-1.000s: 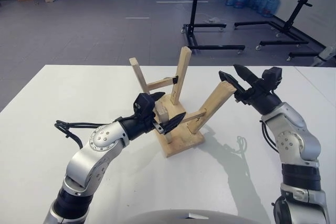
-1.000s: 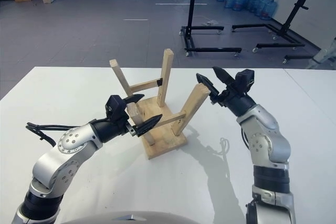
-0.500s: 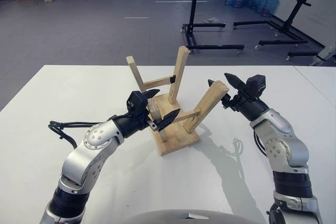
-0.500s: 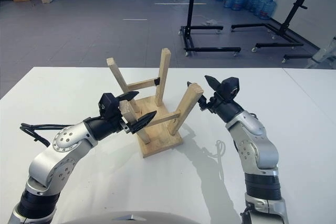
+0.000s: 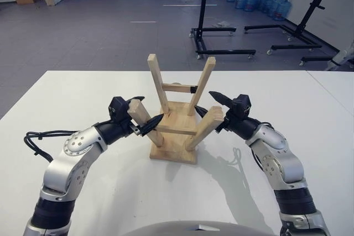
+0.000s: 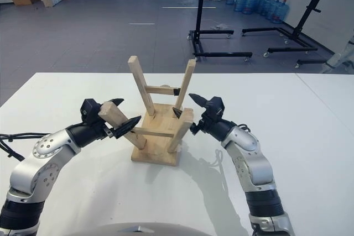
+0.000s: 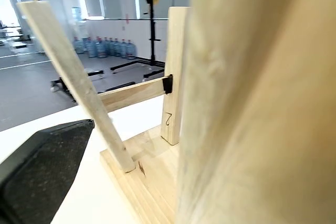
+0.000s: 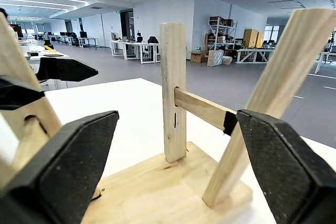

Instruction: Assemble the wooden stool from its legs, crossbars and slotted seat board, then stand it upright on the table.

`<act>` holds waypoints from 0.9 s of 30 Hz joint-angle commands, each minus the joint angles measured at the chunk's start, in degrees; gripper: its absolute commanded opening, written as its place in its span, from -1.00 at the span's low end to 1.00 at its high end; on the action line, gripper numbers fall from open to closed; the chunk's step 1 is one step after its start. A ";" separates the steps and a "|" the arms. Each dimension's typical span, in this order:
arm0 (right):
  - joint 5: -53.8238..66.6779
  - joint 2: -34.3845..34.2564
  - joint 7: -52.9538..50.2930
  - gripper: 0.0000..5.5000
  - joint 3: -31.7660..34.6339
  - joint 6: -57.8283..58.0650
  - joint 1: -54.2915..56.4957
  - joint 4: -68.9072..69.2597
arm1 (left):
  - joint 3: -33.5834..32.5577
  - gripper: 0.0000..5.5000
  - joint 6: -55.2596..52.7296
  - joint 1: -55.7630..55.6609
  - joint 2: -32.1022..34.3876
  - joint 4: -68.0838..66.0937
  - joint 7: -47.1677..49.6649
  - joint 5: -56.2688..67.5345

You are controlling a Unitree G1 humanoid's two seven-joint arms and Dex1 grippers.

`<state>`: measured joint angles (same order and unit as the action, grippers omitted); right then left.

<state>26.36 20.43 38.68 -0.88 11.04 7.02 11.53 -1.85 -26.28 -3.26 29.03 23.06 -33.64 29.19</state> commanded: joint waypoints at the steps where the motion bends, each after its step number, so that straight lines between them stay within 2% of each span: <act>1: -0.23 0.52 0.69 0.52 1.54 -1.00 0.92 -1.11 | -0.38 0.78 -0.38 -1.24 2.71 -8.02 1.56 -5.71; 7: -0.09 -0.04 2.85 0.52 0.26 -1.31 2.98 -1.97 | 0.12 0.78 2.34 -6.45 3.82 -13.57 0.21 -7.61; 15: -1.46 -1.06 3.12 0.52 0.55 -3.72 3.89 -5.09 | -0.38 0.78 1.20 -4.96 2.36 -8.73 -4.93 -0.50; 21: -1.13 -1.16 3.51 0.52 1.08 -4.36 4.91 -6.64 | -6.36 0.78 -0.15 -3.24 2.56 -5.51 -8.07 7.23; 27: -0.51 -0.96 5.08 0.52 1.77 -4.75 6.88 -8.40 | -12.18 0.78 -1.25 -1.48 4.17 1.45 -6.68 10.50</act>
<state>25.26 19.34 42.70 0.43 6.62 11.56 3.66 -11.96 -26.55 -5.51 32.00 21.45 -40.86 38.01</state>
